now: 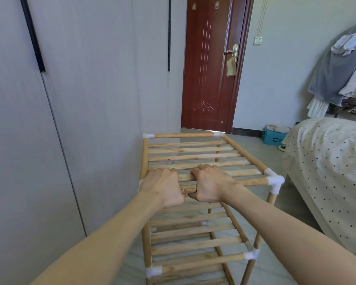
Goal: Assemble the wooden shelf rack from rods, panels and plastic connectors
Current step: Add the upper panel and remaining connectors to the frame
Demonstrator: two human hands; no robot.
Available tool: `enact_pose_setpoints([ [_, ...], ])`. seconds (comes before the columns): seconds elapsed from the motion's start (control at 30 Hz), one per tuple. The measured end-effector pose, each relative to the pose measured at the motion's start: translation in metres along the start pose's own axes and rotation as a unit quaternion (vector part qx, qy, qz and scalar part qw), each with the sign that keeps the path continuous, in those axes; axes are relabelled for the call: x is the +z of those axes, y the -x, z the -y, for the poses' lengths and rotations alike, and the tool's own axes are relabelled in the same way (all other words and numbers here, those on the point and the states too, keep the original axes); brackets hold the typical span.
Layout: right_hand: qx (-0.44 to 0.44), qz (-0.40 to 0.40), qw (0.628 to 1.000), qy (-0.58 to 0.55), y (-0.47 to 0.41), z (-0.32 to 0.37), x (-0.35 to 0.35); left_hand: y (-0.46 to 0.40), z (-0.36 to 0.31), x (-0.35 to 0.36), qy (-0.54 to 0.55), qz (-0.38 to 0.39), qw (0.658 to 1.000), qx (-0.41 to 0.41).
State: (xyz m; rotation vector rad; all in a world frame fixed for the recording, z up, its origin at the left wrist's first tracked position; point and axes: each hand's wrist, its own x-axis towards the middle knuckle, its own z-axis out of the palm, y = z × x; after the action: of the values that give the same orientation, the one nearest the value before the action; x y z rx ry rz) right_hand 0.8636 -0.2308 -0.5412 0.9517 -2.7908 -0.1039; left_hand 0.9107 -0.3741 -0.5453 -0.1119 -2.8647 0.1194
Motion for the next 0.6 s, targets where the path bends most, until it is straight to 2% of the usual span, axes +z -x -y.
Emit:
enact_pose_setpoints([
  [0.4, 0.038, 0.000, 0.999, -0.011, -0.007, 0.010, 0.001, -0.007, 0.016, -0.002, 0.003, 0.014, 0.999, 0.033],
  [0.6, 0.013, 0.075, 0.996, -0.049, -0.005, -0.002, -0.009, -0.017, 0.045, 0.005, 0.001, 0.024, 0.997, 0.078],
])
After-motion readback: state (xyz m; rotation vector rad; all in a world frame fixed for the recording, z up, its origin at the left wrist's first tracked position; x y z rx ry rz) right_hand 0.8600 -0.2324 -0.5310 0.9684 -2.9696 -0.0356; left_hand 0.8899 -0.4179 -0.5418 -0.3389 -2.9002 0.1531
